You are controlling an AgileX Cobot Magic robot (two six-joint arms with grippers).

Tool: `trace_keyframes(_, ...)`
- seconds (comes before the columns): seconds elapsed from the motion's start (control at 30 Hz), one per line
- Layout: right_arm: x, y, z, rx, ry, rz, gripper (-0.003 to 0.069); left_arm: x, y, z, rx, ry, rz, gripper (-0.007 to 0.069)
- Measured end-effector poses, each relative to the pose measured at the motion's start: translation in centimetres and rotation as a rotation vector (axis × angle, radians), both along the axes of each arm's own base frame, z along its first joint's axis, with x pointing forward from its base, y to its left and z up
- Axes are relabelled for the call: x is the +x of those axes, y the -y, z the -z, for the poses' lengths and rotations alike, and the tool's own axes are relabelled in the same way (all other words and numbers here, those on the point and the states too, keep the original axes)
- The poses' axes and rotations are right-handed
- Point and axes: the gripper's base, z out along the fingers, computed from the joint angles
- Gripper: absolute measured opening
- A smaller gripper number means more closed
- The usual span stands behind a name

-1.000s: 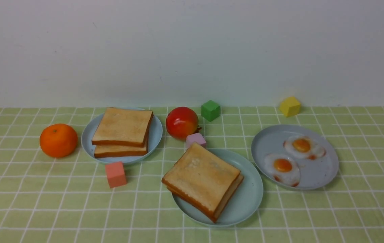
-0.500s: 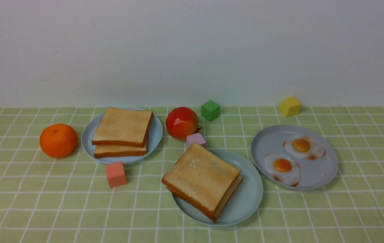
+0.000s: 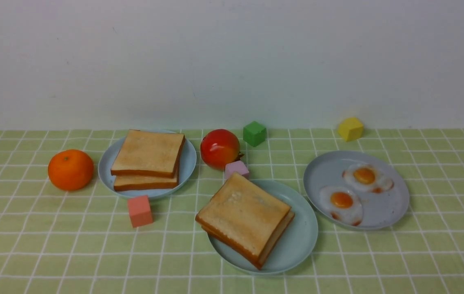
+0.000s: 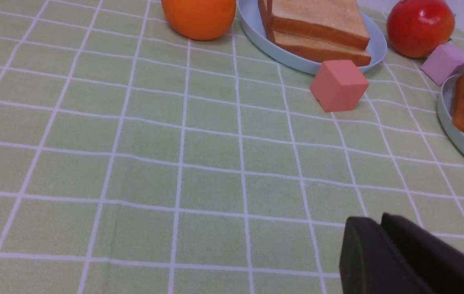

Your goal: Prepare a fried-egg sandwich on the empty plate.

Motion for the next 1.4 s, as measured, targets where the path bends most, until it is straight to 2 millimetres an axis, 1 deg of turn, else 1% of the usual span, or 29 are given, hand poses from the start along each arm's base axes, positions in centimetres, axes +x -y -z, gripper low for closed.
trace_keyframes(0.4,0.01,-0.01,0.01,-0.003,0.001,-0.002,0.016,0.0,-0.01,0.0,0.003,0.0,0.0,0.0074)
trace_keyframes(1.4,0.01,-0.02,0.0,0.0,0.003,-0.002,0.0199,0.0,0.0,0.0,-0.001,0.0,0.0,0.008)
